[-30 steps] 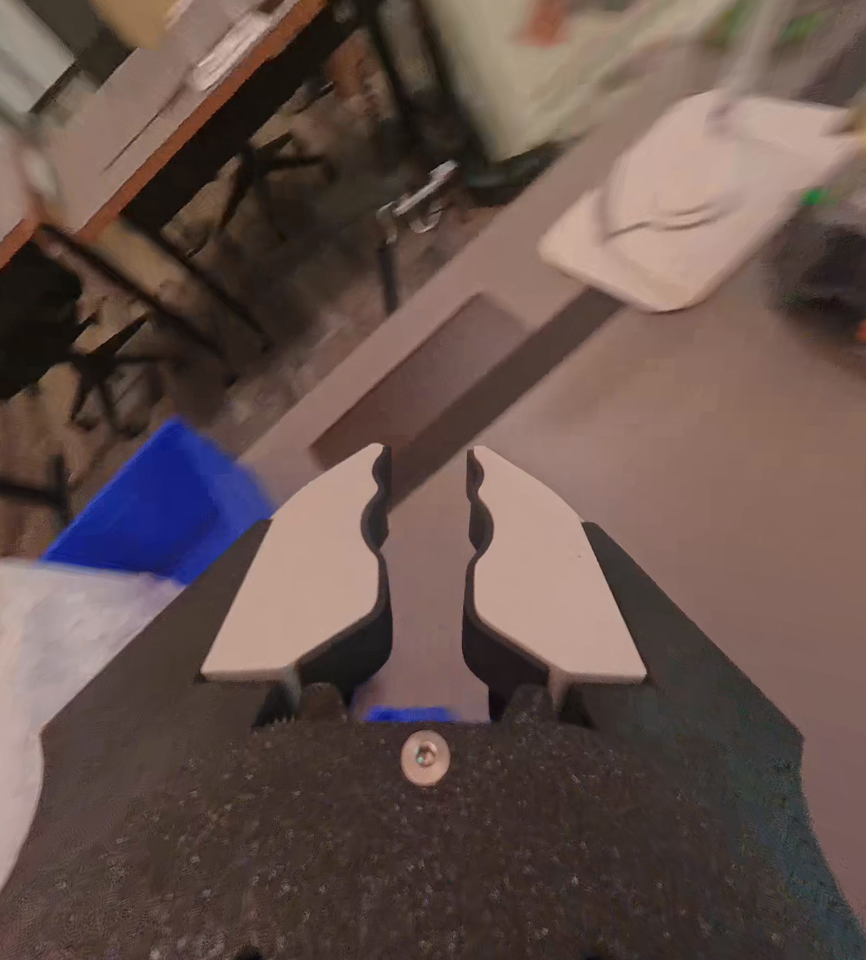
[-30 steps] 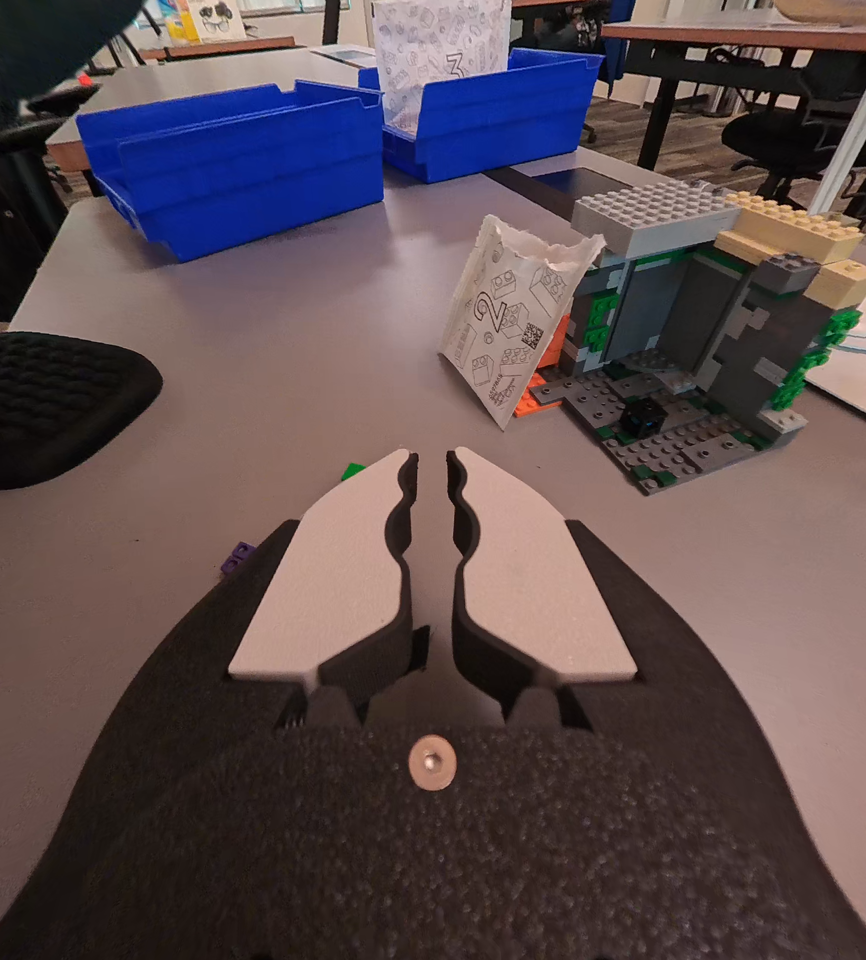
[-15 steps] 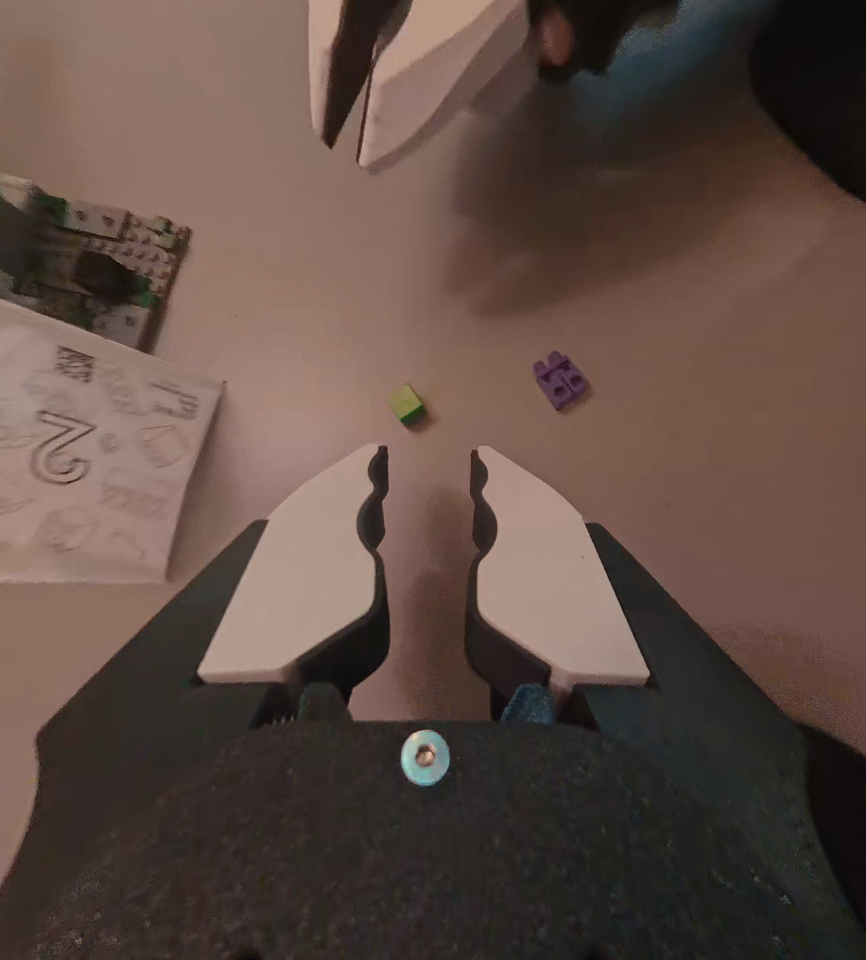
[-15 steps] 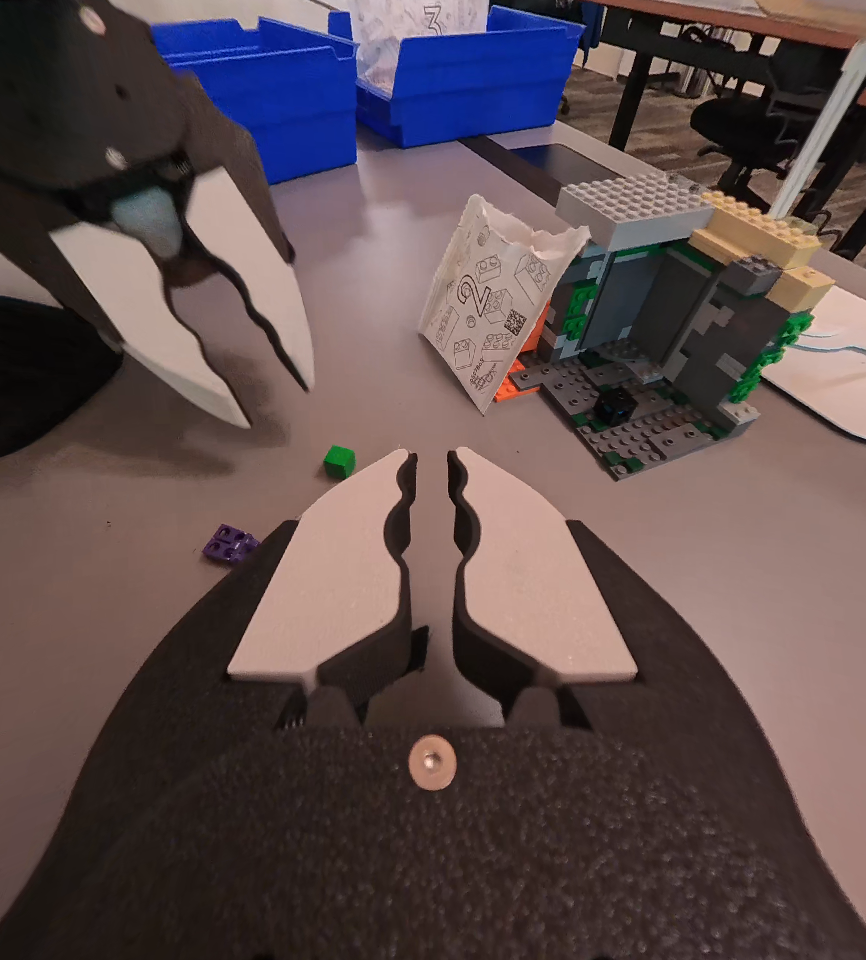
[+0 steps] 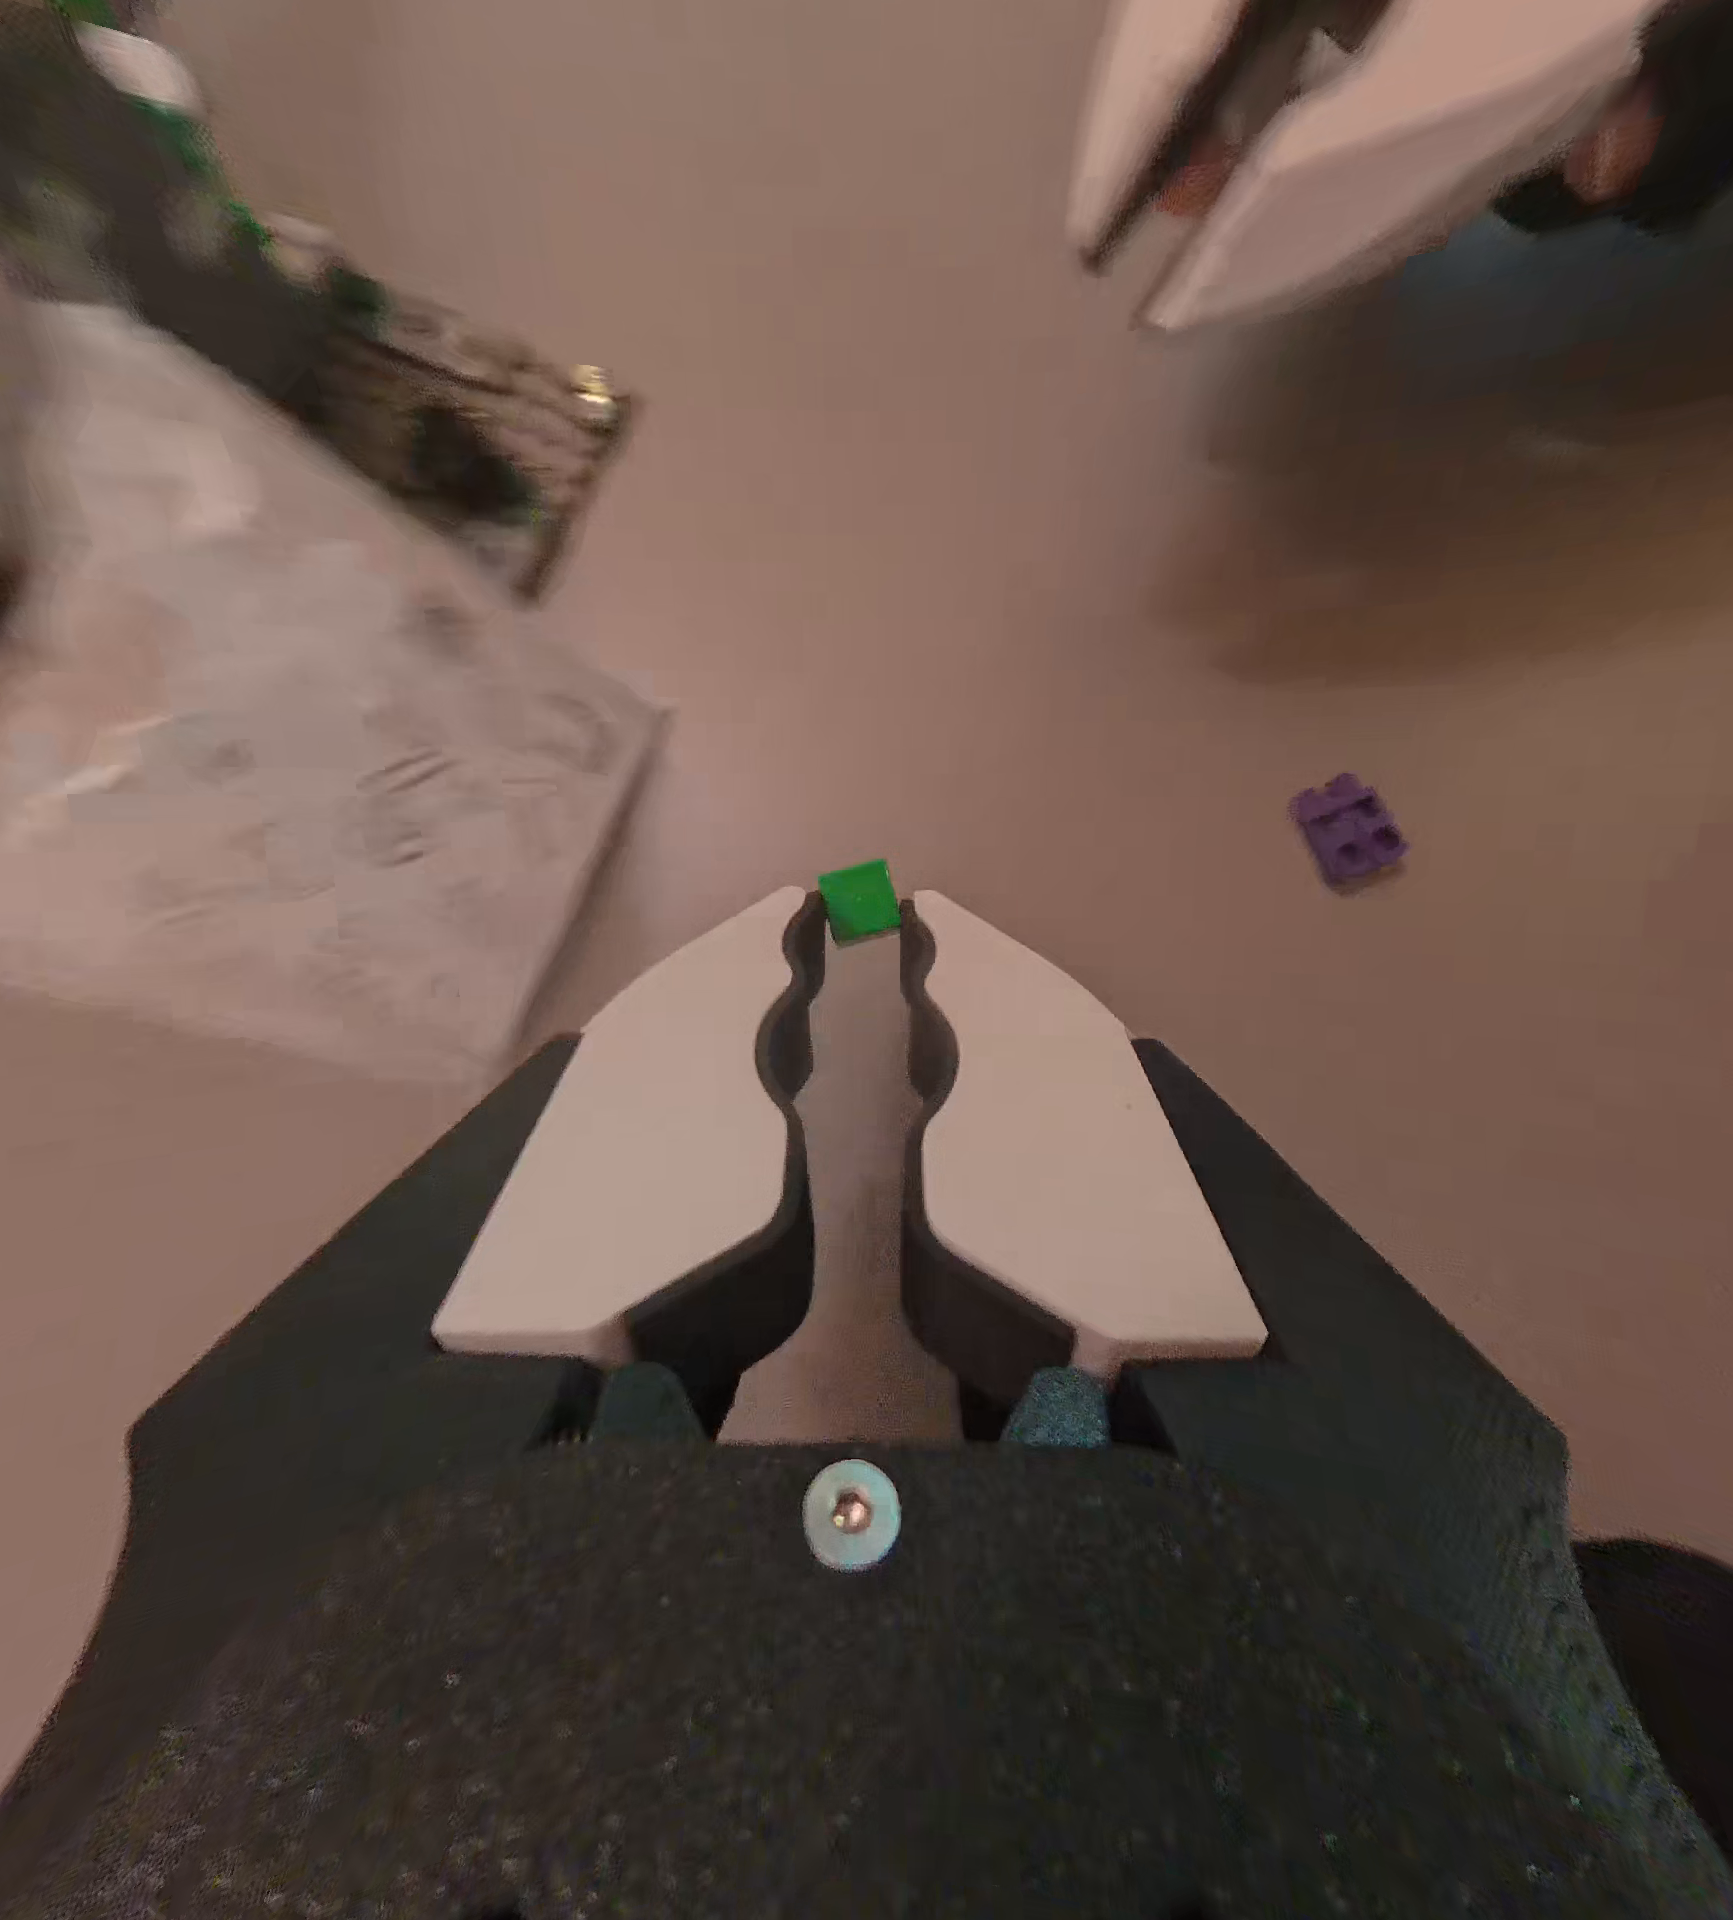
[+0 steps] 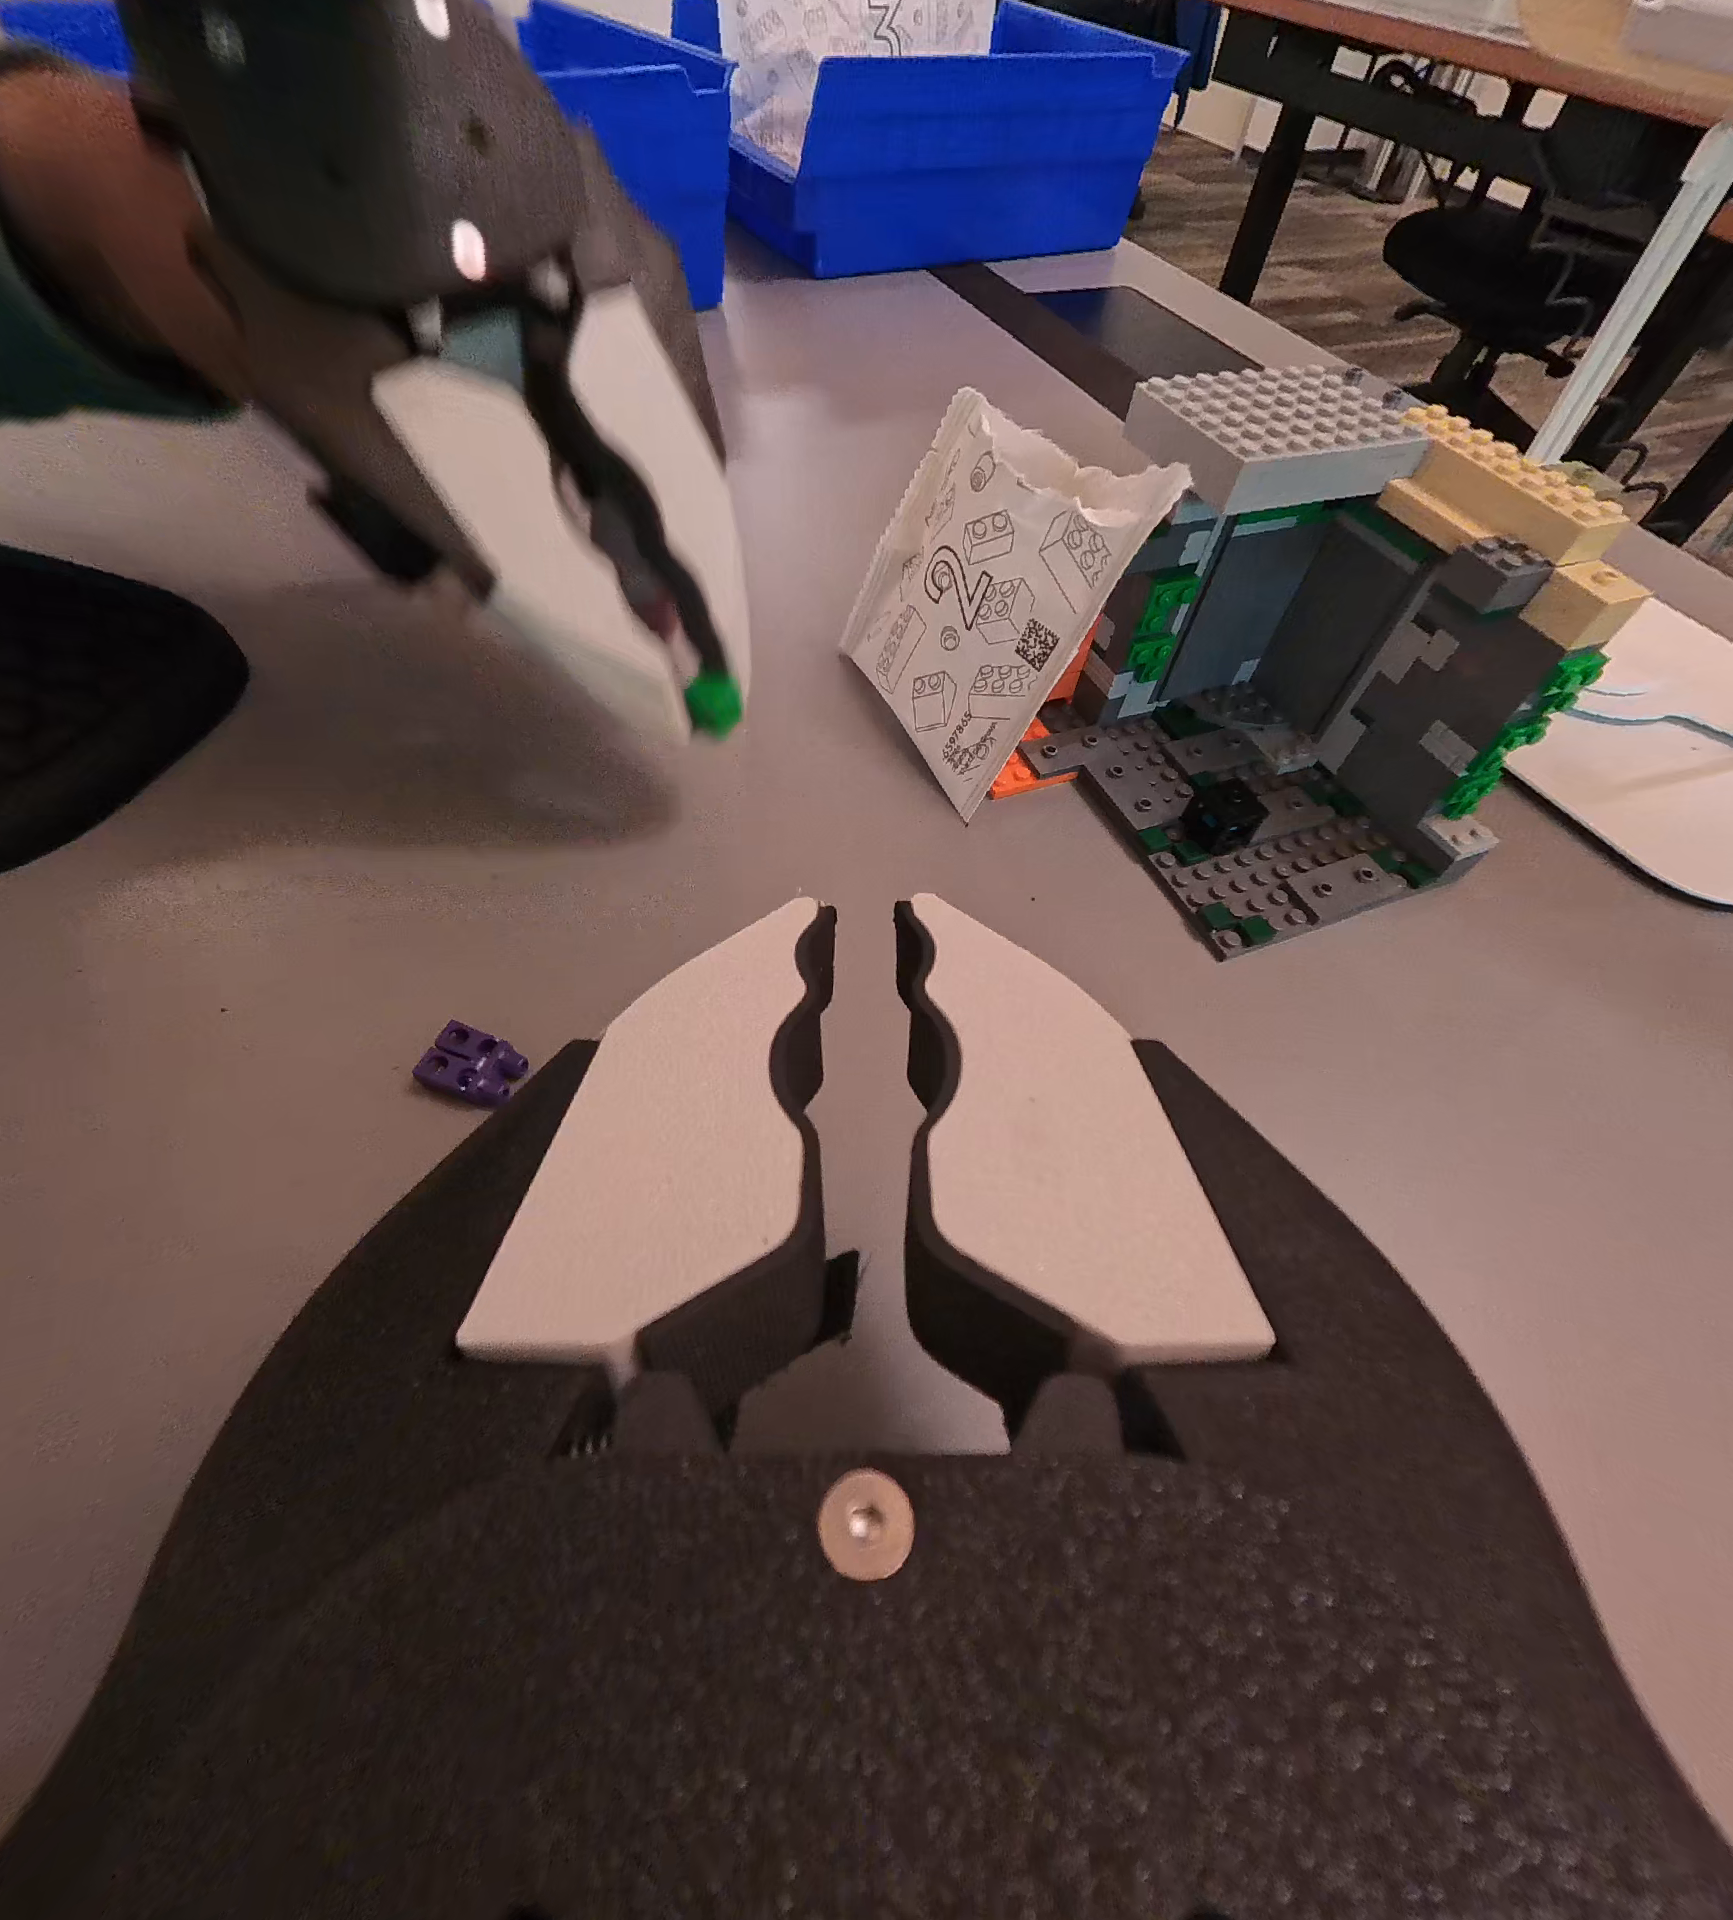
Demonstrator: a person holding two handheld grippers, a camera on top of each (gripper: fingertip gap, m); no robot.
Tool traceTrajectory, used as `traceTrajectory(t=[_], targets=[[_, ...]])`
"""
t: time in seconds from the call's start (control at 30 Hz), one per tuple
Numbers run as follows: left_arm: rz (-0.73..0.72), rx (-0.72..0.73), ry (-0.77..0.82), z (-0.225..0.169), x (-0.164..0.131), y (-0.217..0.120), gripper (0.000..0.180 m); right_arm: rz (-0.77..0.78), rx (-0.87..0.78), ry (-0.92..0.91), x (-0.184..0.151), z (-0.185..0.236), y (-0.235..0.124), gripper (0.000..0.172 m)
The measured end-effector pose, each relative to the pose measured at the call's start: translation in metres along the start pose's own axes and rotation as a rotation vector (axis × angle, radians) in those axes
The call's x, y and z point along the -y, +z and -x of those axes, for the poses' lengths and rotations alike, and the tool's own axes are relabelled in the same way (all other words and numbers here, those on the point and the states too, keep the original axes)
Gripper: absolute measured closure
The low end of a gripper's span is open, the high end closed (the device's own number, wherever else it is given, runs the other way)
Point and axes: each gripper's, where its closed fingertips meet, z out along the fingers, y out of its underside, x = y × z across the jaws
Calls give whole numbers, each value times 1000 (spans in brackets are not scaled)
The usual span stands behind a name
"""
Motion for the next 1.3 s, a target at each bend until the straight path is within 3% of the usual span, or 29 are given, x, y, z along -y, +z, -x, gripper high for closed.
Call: traceTrajectory(t=[0.1,0.23,0.43,0.57,0.7,0.9,1.1,1.3], targets=[[-39,186,-57,64,-4,-56,167,7,2,0,-2,0,1,161],[-86,502,-200,170,-31,-156,167,18,1,5,-5,-1,3,161],[-17,906,-400,322,-116,-298,167,33,-9,33,-13,-5,6,161],[30,997,-508,401,-160,-355,167,19,-22,52,-15,-9,7,161],[47,1022,-592,463,-190,-378,167,22,-53,67,-19,-16,10,161],[66,1006,-722,518,-228,-369,167,36,-86,92,-21,-24,14,161],[48,1007,-819,535,-252,-361,160,27,-93,122,-21,-29,14,161],[20,988,-827,530,-249,-361,150,38,-87,106,-22,-27,15,161]])
